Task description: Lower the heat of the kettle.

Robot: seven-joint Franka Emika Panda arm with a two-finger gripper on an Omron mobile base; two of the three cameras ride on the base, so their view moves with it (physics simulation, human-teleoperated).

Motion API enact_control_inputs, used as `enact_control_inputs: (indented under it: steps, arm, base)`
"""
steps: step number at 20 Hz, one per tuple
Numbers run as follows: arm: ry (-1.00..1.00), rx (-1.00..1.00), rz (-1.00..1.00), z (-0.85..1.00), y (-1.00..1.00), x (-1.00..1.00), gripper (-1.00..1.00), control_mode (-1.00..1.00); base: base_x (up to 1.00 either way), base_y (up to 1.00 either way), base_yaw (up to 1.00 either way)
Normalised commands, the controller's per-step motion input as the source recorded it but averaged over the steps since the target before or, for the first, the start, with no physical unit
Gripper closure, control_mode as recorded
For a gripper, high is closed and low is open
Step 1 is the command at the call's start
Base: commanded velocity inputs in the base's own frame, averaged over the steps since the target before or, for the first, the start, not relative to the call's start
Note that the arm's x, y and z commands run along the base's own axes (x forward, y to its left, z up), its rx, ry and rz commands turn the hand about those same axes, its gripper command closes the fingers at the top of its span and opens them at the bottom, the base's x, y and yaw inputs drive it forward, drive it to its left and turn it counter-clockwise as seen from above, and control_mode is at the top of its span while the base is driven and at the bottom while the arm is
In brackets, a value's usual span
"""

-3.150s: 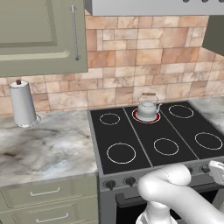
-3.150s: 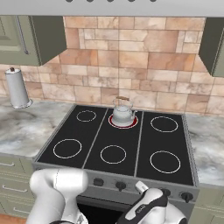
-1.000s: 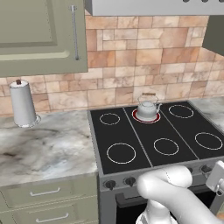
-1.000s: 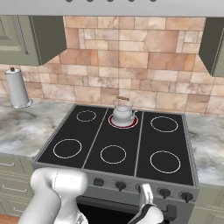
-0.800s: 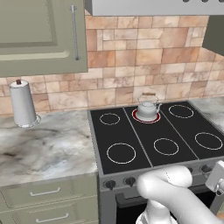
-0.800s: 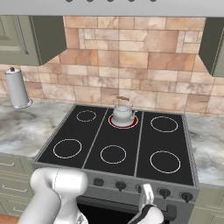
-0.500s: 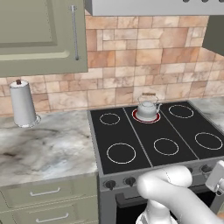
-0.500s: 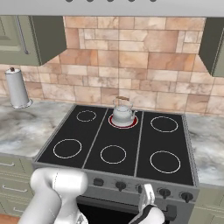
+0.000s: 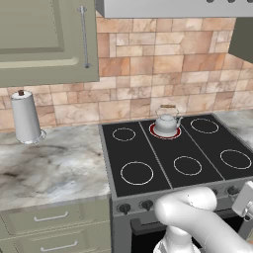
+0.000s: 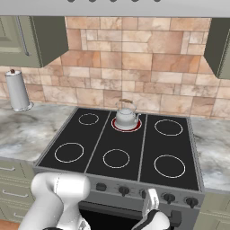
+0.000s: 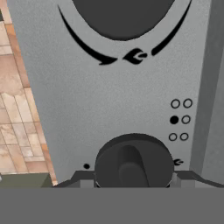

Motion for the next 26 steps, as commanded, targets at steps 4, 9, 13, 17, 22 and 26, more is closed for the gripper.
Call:
enact_control_inputs:
  steps: [4, 9, 13, 17, 22, 26]
  arm:
    - [0.20, 0.29, -0.11, 0.04, -0.13, 0.06, 1.00, -1.00]
    - [0.05, 0.31, -0.06, 0.00, -0.10, -0.16, 1.00, -1.00]
    - [0.00, 0.41, -0.03, 0.01, -0.13, -0.42, 1.00, -1.00]
    - [0.06, 0.50, -0.05, 0.28, -0.18, -0.38, 1.00, -1.00]
    - [0.12, 0.47, -0.05, 0.29, -0.15, -0.20, 1.00, -1.00]
    - [0.10, 0.43, -0.02, 0.20, -0.11, -0.15, 1.00, -1.00]
  base:
    - [0.00, 0.00, 0.00]
    - [0.00, 0.00, 0.00]
    - [0.00, 0.00, 0.00]
    - [0.00, 0.00, 0.00]
    - [0.00, 0.00, 0.00]
    - [0.00, 0.00, 0.00]
